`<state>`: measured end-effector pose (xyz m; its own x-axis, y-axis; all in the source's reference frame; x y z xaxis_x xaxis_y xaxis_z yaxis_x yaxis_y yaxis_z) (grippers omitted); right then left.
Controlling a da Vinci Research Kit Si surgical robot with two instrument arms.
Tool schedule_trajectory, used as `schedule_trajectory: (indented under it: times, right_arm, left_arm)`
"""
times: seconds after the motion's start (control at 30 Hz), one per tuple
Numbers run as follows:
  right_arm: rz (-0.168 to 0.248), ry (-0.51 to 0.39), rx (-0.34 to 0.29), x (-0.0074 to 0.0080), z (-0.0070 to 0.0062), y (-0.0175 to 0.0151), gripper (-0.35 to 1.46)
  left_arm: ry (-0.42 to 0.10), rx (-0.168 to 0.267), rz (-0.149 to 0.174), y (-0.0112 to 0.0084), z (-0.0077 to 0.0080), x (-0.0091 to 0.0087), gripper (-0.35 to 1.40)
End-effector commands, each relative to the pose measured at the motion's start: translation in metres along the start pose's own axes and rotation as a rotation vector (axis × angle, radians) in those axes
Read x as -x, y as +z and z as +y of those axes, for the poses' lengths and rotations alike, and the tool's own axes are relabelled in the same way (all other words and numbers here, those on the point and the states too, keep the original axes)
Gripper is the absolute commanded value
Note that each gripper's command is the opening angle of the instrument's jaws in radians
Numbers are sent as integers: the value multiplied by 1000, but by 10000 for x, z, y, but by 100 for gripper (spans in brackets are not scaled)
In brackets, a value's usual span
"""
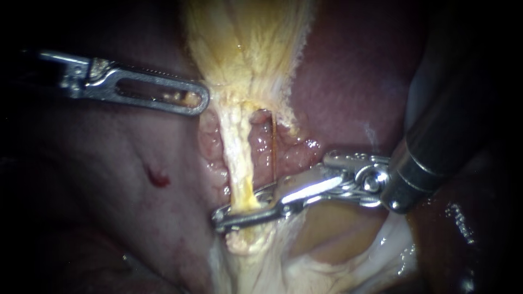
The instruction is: Going back first clip left tube
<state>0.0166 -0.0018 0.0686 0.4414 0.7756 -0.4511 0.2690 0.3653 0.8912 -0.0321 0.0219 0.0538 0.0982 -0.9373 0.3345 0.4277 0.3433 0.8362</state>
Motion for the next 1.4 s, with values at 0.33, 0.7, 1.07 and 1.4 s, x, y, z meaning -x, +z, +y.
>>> schedule_trajectory:
  times: [0.33, 0.7, 1.07, 1.4]
  right_arm:
    - [-1, 5, -1, 1, 0, 0, -35]
    - [24, -7, 34, 4, -3, -1, 16]
    - [85, -148, 153, -3, 3, 9, 49]
    - [73, -266, 158, -3, 5, 7, 50]
  left_arm:
    - [0, 0, 0, -1, -1, 0, -35]
    - [0, -2, -2, -2, -3, 0, -35]
    - [0, -3, -2, -3, -4, 0, -35]
    - [0, -3, -2, -3, -4, 0, -35]
